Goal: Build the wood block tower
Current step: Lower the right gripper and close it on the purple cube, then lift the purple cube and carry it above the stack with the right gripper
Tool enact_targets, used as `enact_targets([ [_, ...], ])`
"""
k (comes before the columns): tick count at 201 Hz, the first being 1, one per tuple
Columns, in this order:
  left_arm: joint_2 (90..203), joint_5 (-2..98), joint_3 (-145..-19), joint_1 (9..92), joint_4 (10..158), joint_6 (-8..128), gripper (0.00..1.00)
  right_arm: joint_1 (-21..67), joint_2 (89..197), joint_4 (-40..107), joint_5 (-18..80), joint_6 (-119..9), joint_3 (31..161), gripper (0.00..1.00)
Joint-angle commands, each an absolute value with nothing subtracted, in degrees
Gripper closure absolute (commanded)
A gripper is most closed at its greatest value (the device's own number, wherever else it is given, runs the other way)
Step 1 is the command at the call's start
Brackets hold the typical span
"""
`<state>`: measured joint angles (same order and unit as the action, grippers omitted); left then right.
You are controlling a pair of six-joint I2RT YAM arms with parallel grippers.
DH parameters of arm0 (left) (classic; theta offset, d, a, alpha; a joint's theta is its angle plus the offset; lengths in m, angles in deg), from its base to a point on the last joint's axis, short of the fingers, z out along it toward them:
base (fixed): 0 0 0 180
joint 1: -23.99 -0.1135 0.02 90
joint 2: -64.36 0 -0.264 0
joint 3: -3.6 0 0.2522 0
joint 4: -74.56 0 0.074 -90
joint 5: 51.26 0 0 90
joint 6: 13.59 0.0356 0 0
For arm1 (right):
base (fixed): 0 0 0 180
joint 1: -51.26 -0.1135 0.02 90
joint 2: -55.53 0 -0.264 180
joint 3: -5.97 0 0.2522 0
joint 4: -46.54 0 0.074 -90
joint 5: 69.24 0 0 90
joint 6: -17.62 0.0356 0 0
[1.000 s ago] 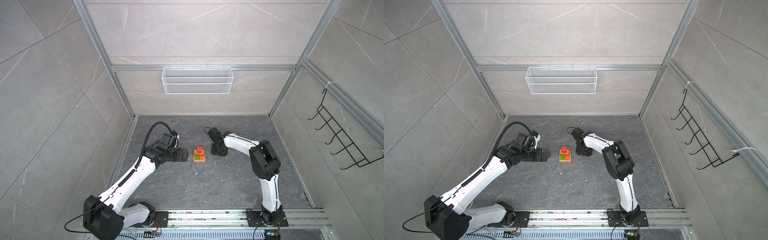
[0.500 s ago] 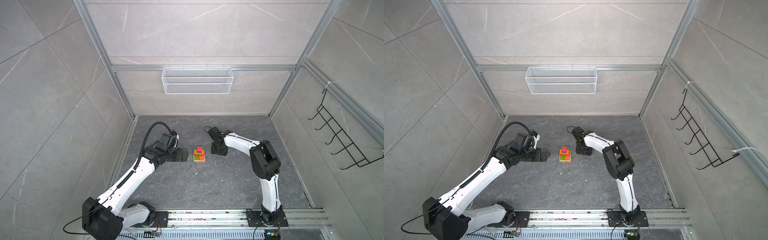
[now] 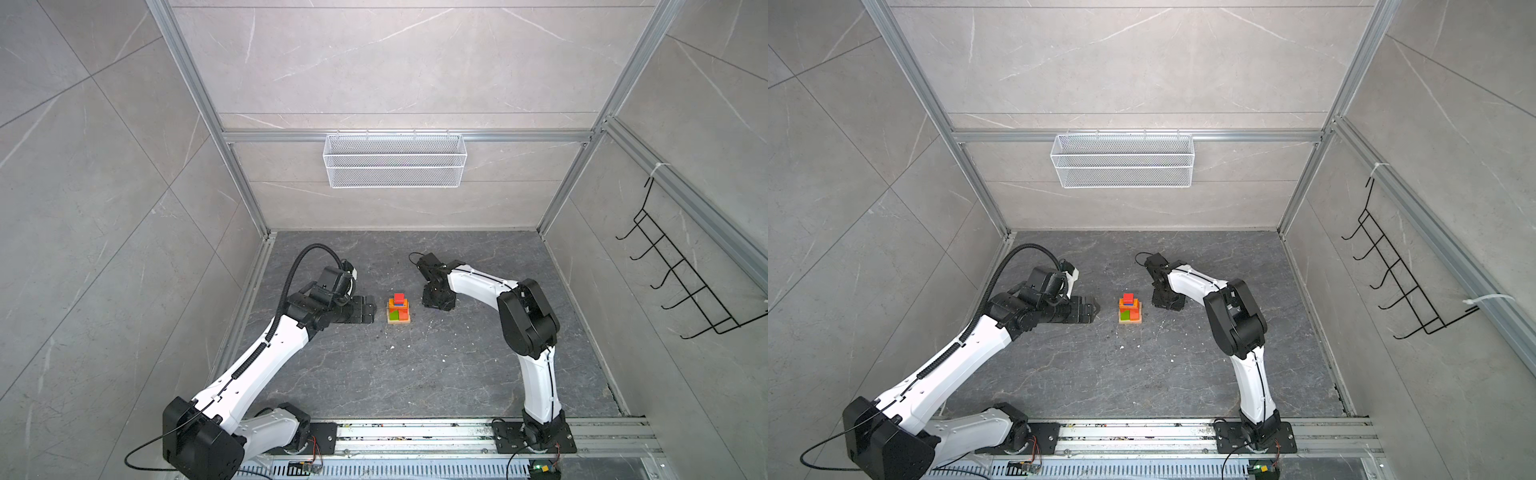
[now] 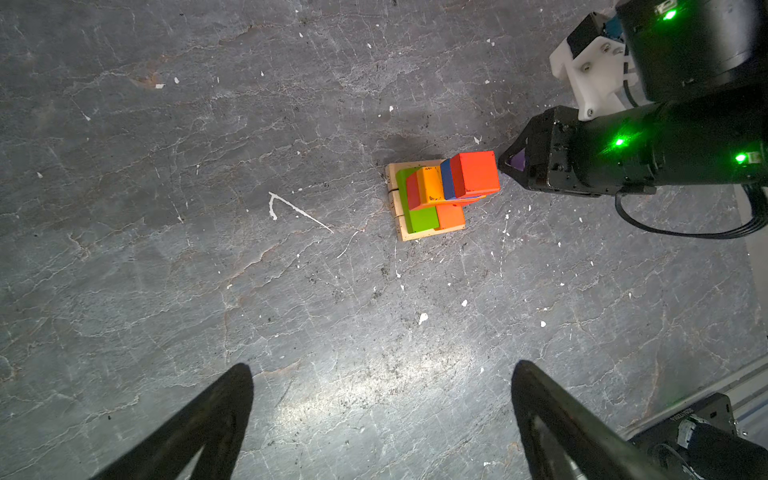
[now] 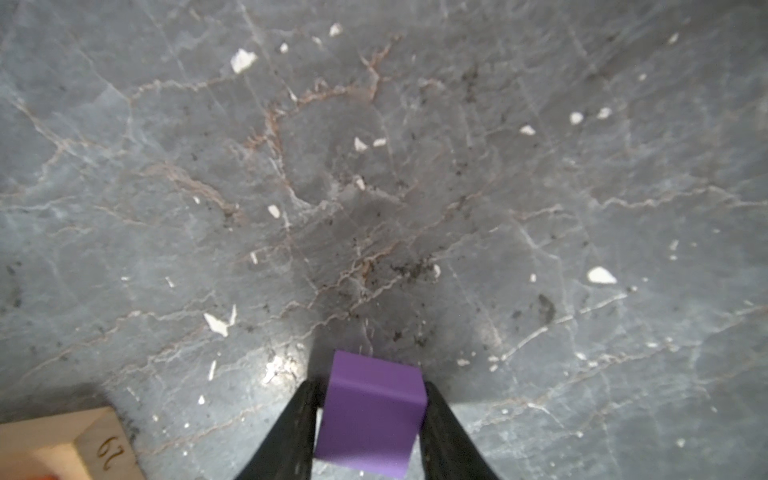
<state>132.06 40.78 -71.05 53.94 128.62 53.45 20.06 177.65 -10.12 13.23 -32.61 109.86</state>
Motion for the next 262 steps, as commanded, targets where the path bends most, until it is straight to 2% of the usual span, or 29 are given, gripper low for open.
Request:
enact_targets([
  [1,130.89,40.85,-70.98,53.86,128.51,53.13,0.01,20.05,176.68,-11.17,12.49,-33.77,109.75,0.9],
  [16,130.92,40.99,-70.89,53.86,128.41,53.03,0.01,20.06,176.24,-11.42,12.74,-34.36,109.4,0.93],
  [57,130.82,40.99,-70.9,53.86,128.58,53.04,0.01,20.02,174.74,-11.77,13.17,-36.41,107.97,0.95],
  [95,130.68,40.94,-70.72,53.87,128.33,52.85,0.01,20.32,174.78,-10.57,14.82,-38.38,106.99,0.81],
  [138,130.48,40.87,-70.98,53.8,128.69,52.85,0.01,20.98,175.82,-9.91,16.4,-38.14,108.07,0.77],
  [206,130.19,40.88,-71.06,53.8,129.02,52.94,0.01,21.11,176.82,-11.6,14.96,-37.38,109.56,0.9],
  [225,130.35,40.87,-71.07,53.8,129.06,52.94,0.01,21.09,176.01,-12.12,14.36,-37.63,109.76,0.98],
  [262,131.22,40.85,-71.1,53.85,128.92,52.42,0.01,21.03,172.23,-12.22,15.2,-37.75,108.93,1.0],
])
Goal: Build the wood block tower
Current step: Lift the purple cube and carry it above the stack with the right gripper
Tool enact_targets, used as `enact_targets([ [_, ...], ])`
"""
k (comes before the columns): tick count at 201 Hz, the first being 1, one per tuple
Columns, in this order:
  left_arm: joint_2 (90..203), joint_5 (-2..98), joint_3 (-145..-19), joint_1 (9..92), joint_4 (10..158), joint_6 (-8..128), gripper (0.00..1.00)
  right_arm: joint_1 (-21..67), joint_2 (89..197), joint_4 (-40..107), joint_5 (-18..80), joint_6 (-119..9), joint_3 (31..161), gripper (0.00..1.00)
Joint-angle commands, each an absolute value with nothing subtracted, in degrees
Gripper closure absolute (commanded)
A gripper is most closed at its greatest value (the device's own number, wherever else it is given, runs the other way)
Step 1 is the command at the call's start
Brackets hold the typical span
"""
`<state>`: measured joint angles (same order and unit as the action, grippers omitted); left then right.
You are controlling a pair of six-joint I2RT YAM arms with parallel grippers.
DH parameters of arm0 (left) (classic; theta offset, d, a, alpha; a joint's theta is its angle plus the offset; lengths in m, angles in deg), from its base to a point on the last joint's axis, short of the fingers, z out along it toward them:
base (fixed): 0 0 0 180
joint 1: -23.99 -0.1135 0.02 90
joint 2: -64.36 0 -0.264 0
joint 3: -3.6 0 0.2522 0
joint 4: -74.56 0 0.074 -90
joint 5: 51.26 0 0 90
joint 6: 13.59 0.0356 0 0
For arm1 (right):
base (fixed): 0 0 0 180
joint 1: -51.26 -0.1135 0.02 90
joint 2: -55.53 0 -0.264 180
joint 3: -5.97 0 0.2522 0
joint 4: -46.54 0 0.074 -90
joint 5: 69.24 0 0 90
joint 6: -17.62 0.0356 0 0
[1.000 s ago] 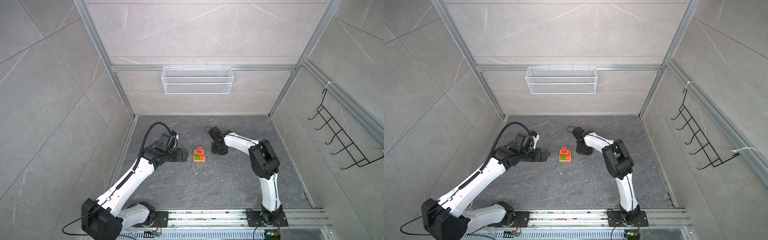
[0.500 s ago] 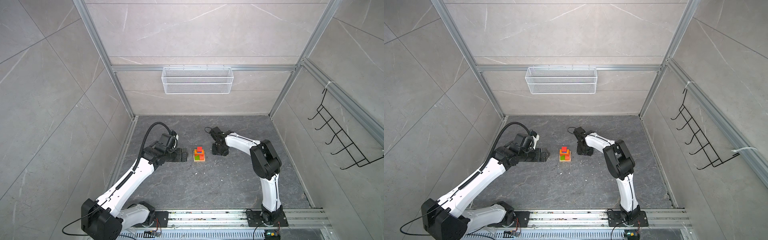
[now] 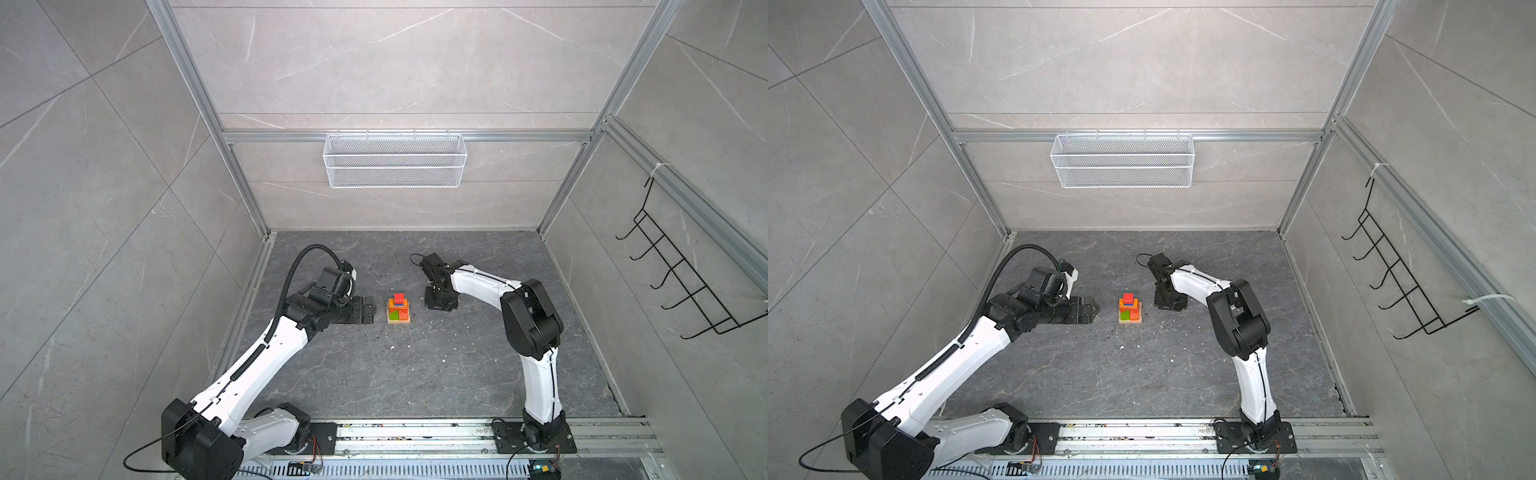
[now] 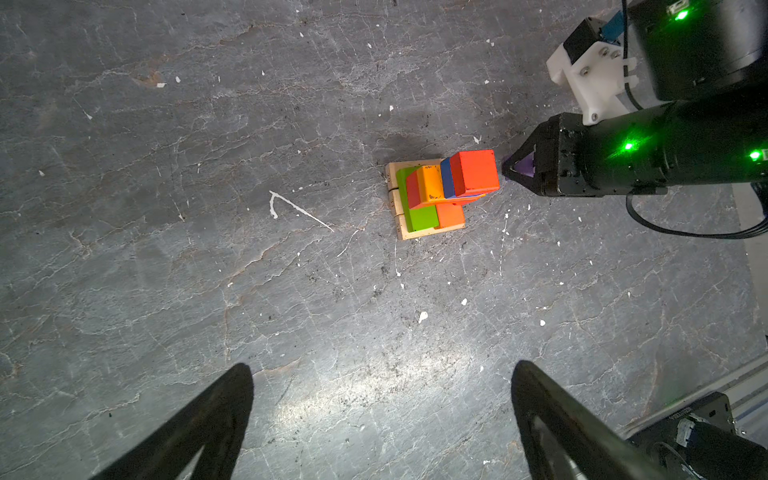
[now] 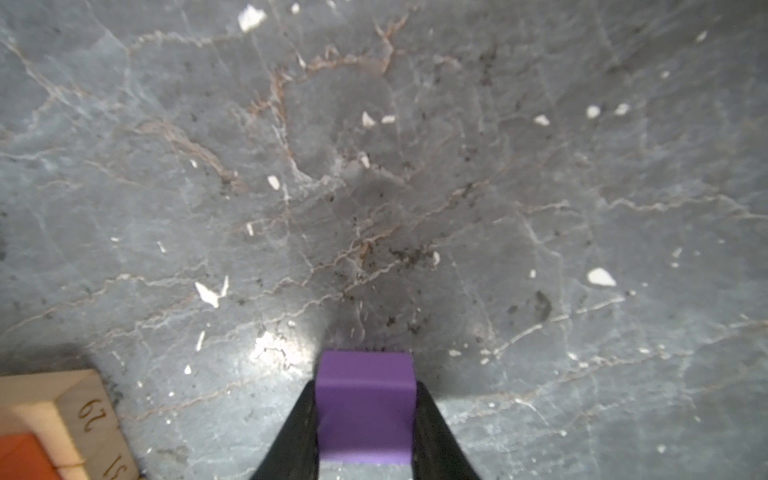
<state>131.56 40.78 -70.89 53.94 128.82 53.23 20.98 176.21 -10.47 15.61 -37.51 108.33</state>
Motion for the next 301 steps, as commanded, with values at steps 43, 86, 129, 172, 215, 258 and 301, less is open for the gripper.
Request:
enact_targets([
  [43,131.9,40.19,-71.16,53.77,129.37,52.68,0.01,20.68,167.06,-13.82,17.09,-37.51,108.58,1.0],
  [86,132.51,39.86,-70.46,53.62,129.15,52.75,0.01,19.3,163.71,-16.06,18.43,-37.68,110.02,1.0],
  [129,132.96,40.03,-70.33,53.43,128.91,52.59,0.01,16.07,162.75,-19.39,18.13,-37.51,113.95,1.0],
  [172,132.63,40.48,-69.83,53.39,127.63,52.76,0.01,13.11,162.34,-20.77,18.32,-36.14,117.05,1.0],
  [215,132.39,40.56,-70.28,53.33,127.88,53.13,0.01,11.51,163.32,-22.63,19.01,-34.46,120.63,1.0],
  [258,131.99,40.74,-70.37,53.32,128.03,53.24,0.01,9.91,165.22,-24.05,18.58,-33.43,124.48,1.0],
  [301,131.69,41.15,-69.67,53.34,127.66,53.03,0.01,8.14,168.47,-25.29,17.0,-31.82,128.84,1.0],
])
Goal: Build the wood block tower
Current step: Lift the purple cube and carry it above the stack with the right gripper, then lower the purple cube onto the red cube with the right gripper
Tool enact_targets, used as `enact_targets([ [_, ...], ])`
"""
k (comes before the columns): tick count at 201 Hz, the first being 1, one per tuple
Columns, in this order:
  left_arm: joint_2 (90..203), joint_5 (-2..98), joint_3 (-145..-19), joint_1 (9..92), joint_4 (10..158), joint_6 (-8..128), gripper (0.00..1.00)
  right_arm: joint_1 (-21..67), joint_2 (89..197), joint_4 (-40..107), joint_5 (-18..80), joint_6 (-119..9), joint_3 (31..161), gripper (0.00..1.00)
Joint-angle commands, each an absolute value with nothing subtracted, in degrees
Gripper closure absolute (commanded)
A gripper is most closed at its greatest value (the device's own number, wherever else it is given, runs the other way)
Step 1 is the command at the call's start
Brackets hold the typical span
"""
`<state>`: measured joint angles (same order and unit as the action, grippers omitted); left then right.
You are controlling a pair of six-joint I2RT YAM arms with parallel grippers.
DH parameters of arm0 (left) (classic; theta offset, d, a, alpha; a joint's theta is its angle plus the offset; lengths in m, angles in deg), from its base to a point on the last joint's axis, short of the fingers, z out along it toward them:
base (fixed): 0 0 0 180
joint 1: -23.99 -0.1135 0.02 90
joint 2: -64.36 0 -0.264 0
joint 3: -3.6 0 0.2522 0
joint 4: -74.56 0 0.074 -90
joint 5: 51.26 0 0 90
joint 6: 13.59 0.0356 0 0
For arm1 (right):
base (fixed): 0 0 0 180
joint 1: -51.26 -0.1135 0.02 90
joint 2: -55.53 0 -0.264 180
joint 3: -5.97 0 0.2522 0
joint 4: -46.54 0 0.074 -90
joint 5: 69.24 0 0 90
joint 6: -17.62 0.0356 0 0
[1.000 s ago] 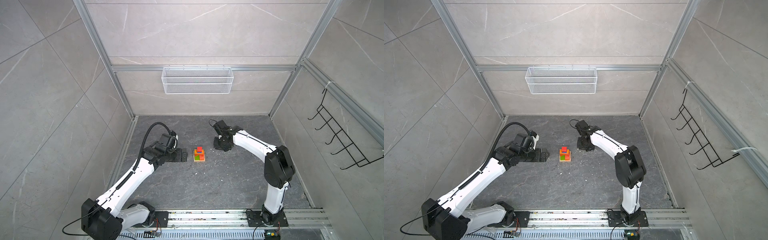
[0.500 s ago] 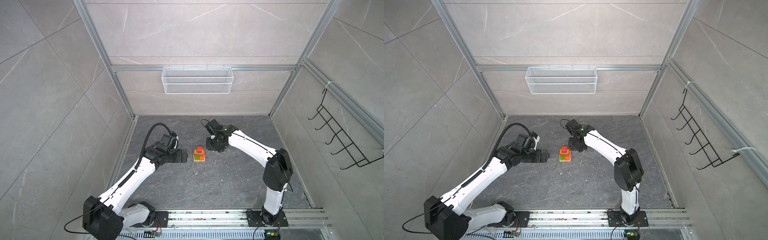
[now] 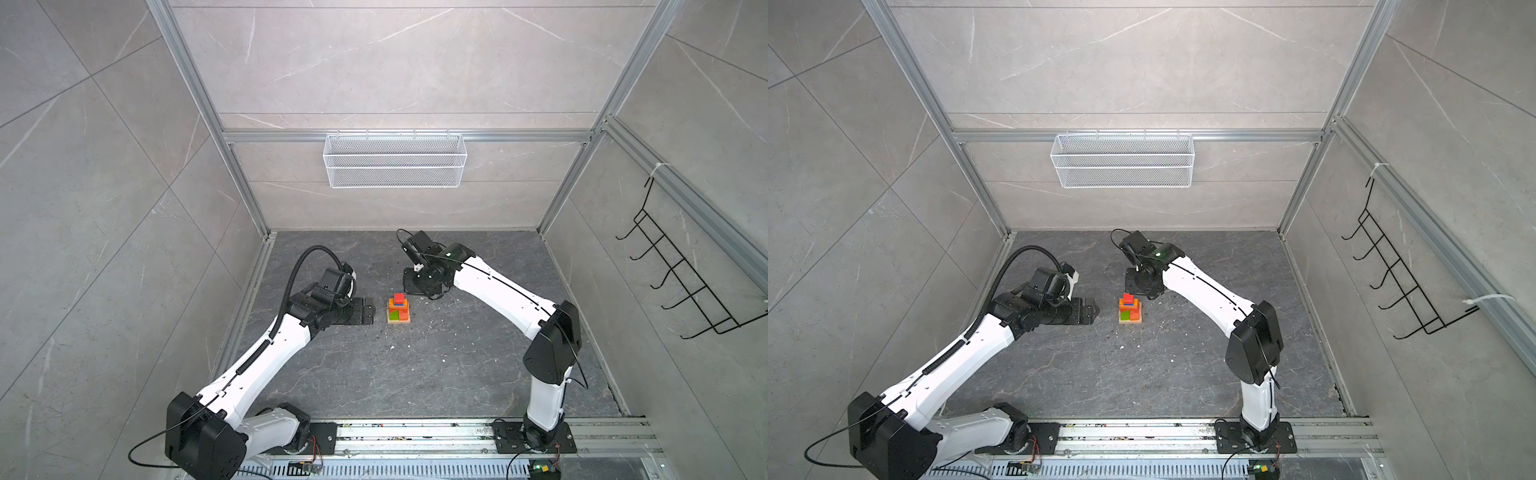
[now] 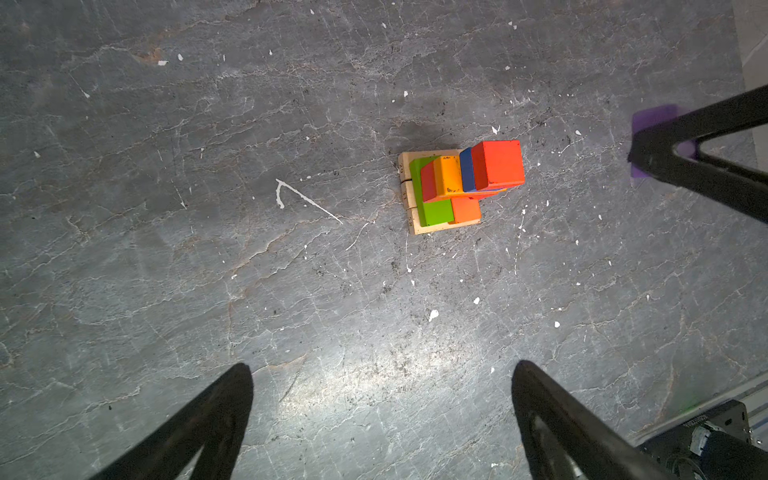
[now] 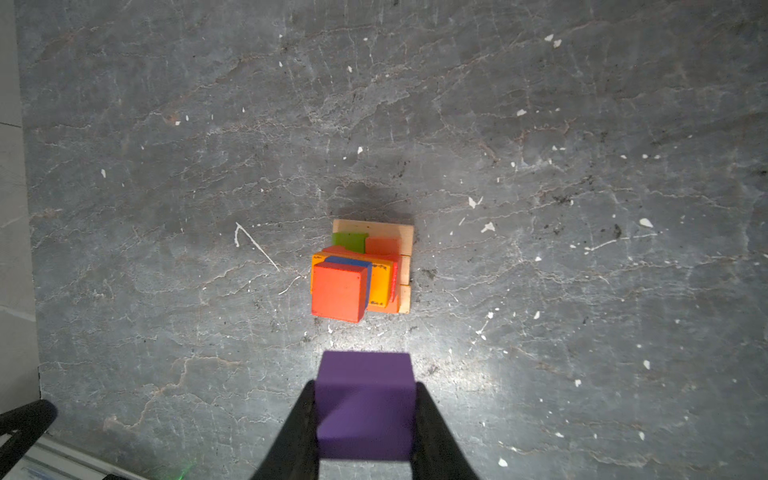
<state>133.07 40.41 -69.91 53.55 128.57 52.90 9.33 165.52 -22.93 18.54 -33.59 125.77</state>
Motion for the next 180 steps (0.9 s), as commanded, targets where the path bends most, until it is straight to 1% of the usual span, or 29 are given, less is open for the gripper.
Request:
enact_targets([
  [1,131.69,41.13,-69.67,53.34,127.64,53.03,0.01,8.08,168.6,-25.3,17.0,-31.84,129.12,1.0],
  [82,131.25,41.35,-69.68,53.34,127.64,53.26,0.01,5.6,176.38,-31.34,13.31,-31.77,139.13,1.0],
  [180,129.92,41.72,-69.34,53.34,127.8,52.98,0.01,4.86,181.88,-34.14,11.71,-31.16,144.63,1.0],
])
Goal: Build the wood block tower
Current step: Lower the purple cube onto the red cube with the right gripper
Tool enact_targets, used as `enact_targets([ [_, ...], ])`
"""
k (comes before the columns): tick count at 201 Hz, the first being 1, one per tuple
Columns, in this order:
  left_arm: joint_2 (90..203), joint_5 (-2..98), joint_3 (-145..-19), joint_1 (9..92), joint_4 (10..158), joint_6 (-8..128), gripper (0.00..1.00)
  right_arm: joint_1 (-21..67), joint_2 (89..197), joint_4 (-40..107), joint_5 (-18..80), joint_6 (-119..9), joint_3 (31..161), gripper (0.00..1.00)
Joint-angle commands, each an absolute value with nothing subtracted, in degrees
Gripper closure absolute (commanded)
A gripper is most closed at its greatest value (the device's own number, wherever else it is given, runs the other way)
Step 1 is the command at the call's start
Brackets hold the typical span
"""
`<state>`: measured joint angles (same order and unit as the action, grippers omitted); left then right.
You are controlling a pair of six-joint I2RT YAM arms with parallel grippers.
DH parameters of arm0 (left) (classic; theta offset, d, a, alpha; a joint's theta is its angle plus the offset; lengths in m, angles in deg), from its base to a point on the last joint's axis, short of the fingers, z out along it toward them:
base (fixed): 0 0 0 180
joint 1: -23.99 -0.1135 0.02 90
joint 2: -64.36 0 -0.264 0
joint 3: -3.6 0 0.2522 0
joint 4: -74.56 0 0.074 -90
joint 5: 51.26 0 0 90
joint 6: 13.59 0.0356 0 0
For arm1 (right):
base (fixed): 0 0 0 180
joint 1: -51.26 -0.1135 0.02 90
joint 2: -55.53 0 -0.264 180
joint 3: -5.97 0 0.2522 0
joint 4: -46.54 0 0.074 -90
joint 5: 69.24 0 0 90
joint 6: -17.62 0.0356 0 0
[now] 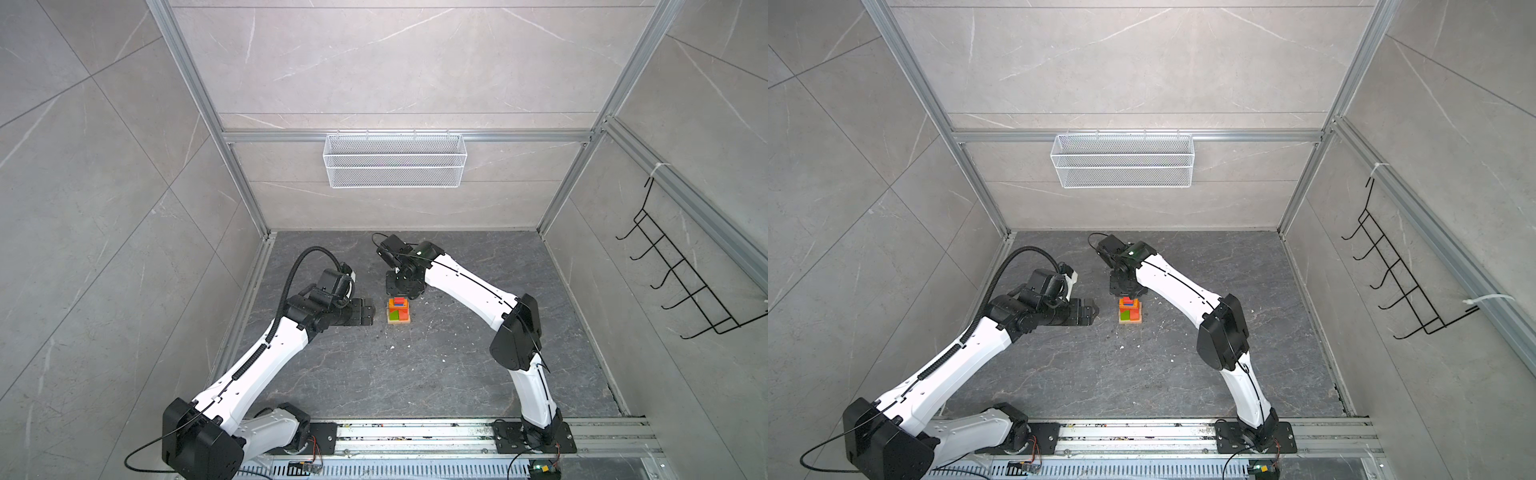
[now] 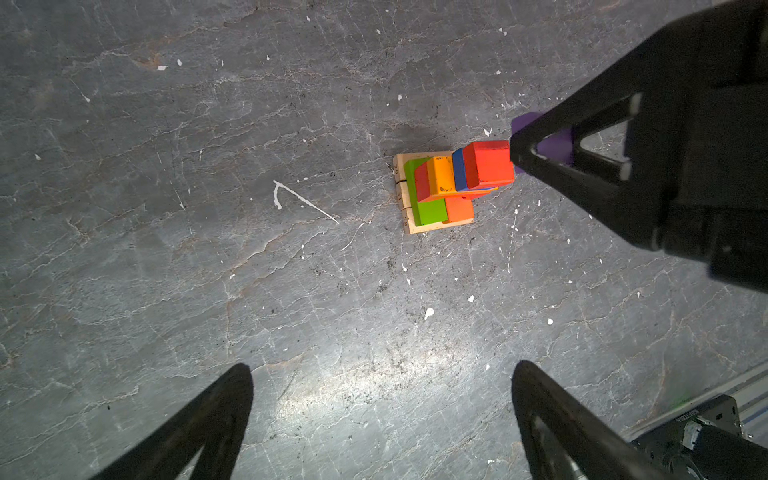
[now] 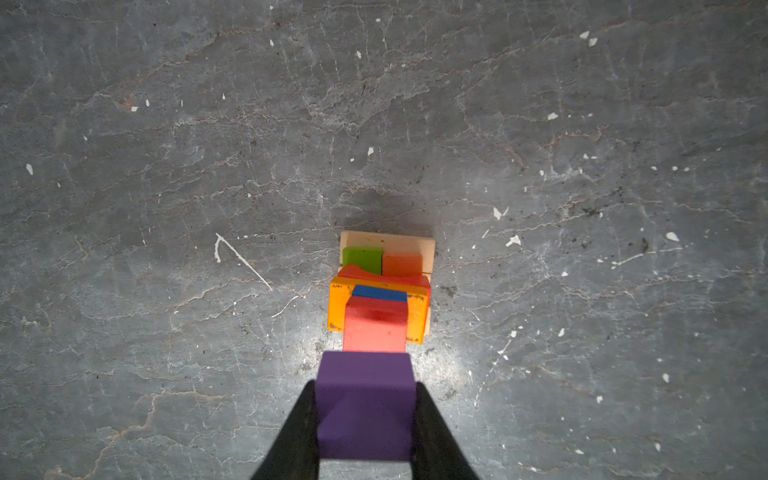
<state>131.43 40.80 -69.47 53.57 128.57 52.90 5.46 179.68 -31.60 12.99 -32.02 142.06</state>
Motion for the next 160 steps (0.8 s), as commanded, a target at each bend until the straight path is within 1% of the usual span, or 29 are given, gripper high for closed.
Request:
enact_targets([
  [1,129.88,41.73,-69.33,53.34,127.79,52.96,0.01,4.86,181.94,-34.17,11.71,-31.16,144.67,1.0],
  [50,129.55,41.71,-68.88,53.33,127.7,52.85,0.01,4.47,183.68,-35.12,11.05,-31.12,146.21,1.0],
  [160,129.36,41.69,-68.8,53.29,127.95,52.85,0.01,4.07,184.5,-34.99,9.25,-30.34,144.85,1.0],
])
